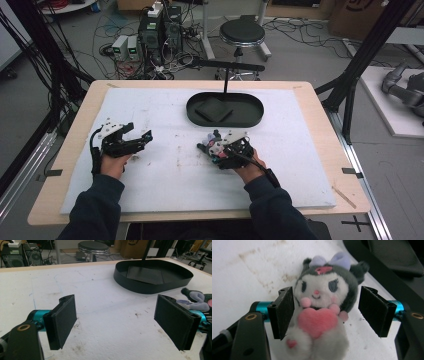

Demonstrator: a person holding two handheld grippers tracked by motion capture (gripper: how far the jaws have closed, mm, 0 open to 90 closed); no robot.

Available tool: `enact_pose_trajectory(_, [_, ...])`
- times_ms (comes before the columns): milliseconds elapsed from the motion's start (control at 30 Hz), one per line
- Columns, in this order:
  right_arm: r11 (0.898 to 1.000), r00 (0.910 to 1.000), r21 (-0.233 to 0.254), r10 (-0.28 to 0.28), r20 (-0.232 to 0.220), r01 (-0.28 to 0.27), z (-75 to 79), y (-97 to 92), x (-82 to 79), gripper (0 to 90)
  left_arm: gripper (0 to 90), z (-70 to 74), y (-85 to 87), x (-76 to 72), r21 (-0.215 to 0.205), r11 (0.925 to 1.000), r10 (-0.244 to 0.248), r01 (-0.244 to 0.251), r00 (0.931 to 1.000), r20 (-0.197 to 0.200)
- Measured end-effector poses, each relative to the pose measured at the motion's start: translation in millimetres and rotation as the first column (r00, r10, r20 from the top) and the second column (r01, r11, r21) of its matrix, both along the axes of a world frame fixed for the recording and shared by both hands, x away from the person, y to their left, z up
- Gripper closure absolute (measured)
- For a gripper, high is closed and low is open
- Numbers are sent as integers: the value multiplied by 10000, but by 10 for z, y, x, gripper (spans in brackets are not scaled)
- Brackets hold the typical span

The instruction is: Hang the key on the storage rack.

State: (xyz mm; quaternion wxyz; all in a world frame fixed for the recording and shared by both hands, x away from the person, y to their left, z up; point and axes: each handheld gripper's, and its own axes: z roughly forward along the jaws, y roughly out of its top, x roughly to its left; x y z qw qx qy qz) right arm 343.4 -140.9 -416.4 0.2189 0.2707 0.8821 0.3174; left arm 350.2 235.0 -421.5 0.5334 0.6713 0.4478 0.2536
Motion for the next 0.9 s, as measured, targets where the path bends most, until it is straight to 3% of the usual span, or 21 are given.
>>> enact_pose_trajectory(67, [9994,10000,-346,-14,42,16,-54,21,2,289,179,-1,3,0,5,10000,3,-3,10000,-10])
enact_pose_trajectory(133, [9995,9998,-302,-92,-152,88,-101,15,14,290,179,-1,3,0,-11,10000,7,-7,10000,-7])
enact_pose_trajectory(233, [9994,10000,-334,28,-11,-28,-132,2,12,361,179,-3,2,2,-10,10000,22,-22,10000,-12])
enact_pose_trajectory(300, [9990,9998,-402,-195,80,198,-127,-8,9,391,179,-4,0,2,-17,10000,28,-28,10000,-27])
enact_pose_trajectory(400, [9994,9989,-121,-341,-307,337,-120,-58,49,398,179,-4,1,2,-19,10000,30,-30,10000,-31])
enact_pose_trajectory(500, [9986,9982,-35,-522,-310,521,-115,-75,53,348,179,-4,1,3,-12,10000,33,-33,10000,-48])
enact_pose_trajectory(600, [9998,9997,-9,-195,-173,195,-117,-57,33,237,179,-6,0,4,-13,10000,21,-21,10000,-56])
enact_pose_trajectory(700, [9986,9999,-532,47,-88,-52,-166,3,6,215,179,-8,-3,4,-28,10000,17,-17,10000,-71])
enact_pose_trajectory(767, [9950,10000,-1001,-47,41,51,-200,24,4,254,180,-5,-2,1,-24,10000,3,-3,10000,-68])
enact_pose_trajectory(833, [9958,9997,-879,-261,-7,259,-188,-9,22,367,179,-6,1,2,-24,10000,19,-19,10000,-70])
enact_pose_trajectory(900, [9969,9983,-603,-512,-261,496,-160,-62,49,426,180,-10,4,5,-45,10000,2,-2,10000,-68])
